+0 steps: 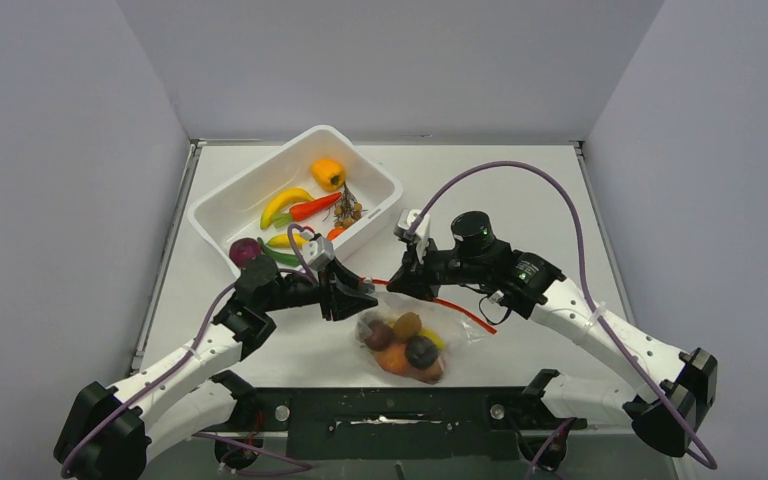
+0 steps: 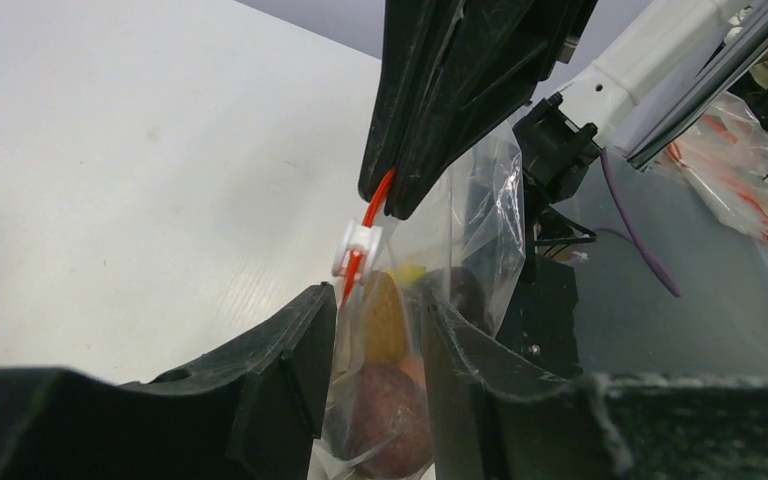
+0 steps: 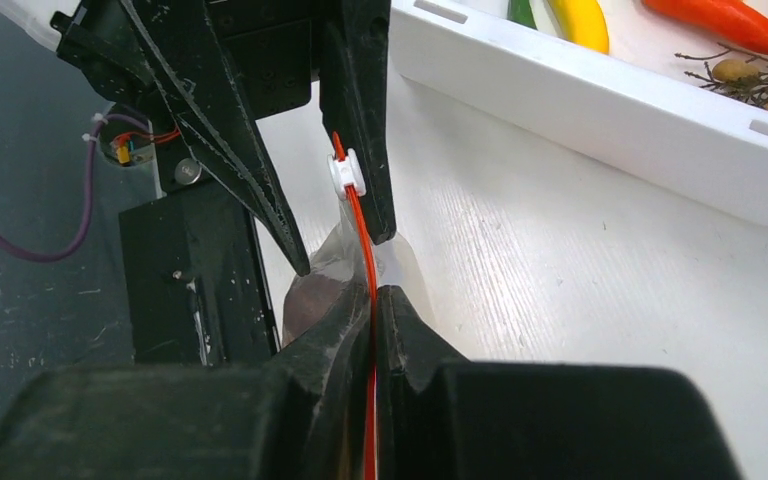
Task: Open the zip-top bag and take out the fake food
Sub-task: Unzip the zipper food storage bag at the center of the board.
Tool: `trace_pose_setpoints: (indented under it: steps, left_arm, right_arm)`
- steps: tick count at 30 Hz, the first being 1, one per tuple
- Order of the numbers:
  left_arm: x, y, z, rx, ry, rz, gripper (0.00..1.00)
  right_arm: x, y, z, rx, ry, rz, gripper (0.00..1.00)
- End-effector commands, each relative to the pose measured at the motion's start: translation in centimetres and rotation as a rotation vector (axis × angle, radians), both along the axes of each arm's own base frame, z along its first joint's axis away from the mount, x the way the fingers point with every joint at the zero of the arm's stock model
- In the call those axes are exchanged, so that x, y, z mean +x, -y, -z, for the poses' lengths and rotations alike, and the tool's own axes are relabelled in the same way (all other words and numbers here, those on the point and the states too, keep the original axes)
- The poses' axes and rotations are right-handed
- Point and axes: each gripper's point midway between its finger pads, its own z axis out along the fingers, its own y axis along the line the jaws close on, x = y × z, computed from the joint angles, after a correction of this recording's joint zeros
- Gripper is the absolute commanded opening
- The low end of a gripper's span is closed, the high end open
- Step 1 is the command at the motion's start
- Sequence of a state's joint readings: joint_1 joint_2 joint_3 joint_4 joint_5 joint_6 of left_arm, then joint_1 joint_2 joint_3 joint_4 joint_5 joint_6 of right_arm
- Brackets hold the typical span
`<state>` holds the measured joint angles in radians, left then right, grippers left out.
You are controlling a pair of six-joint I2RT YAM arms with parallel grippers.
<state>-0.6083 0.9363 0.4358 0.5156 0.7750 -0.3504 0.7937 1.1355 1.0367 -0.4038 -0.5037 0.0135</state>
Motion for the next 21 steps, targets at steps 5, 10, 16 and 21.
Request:
trace_pose_setpoints:
  steps: [5,10,16,21]
  left_arm:
    - [-0.9,0.1,-1.7,-0.074,0.052,0.034,0.21]
    - [-0.9,0.0,-2.8,-0.137,0.054,0.023,0.0]
    - [-0.9,0.0,-3.0,-0.142,0.038,0.018,0.0]
    - [-0.9,0.0,-3.0,-0.139,0.032,0.016,0.0]
  right_arm:
    - [-0.6,-0.3,-3.1,0.117,0.068,-0.011,0.0]
    - [-0.6,-0.2,-3.4,0.123,0.065,0.002,0.03]
    - [-0.4,-0.7,-4.2,0.137,0.083,0.003,0.39]
    - [-0.2,-2.0,-4.8,0.125,0.14,-0.038,0.56]
